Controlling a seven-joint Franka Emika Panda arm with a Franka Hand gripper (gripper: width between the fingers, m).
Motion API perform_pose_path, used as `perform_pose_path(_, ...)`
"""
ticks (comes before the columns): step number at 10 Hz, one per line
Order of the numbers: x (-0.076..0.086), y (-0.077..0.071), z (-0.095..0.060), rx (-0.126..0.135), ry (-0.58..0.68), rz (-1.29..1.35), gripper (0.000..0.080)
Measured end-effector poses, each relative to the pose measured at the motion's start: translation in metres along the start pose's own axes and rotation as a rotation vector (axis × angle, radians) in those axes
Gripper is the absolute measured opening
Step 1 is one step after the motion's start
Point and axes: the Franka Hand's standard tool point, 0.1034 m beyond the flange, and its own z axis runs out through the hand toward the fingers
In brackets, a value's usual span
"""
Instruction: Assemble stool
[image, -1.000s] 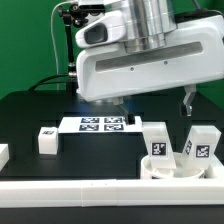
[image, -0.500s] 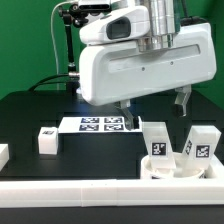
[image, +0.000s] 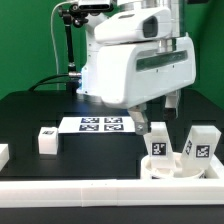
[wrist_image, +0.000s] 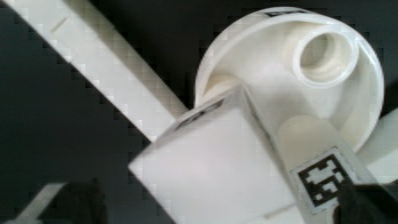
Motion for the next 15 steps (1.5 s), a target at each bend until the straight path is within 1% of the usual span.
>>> perform_pose_path(1,0.001,-0.002,0.002,-0.004,-0.013,-0.125,0.0648)
perform_pose_path(4,0.0,-0.006,0.011,-0.009,-0.048,-0.363,0.0648)
perform_pose_path(5,-0.001,-0.006,0.011,-0.01,-0.056,-0.423,0.0648)
perform_pose_path(6,-0.001,-0.005,0.011,-0.01,-0.056,-0.421,0.0648)
perform_pose_path(7,-0.001,-0.005,0.011,-0.01,-0.056,-0.418,0.0529)
perform_pose_path(8,-0.001,-0.005,0.011,-0.01,-0.056,-0.418,0.0376)
perform_pose_path(9,-0.001,-0.005,0.011,-0.009,-0.057,-0.418,0.0337)
perform_pose_path(11,-0.002,-0.005,0.011,-0.005,-0.059,-0.374,0.0338)
perform_pose_path(13,-0.001,-0.005,0.012,0.02,-0.072,-0.265,0.0338)
perform_pose_path(15,-0.002,-0.005,0.012,0.044,-0.087,-0.056,0.0338)
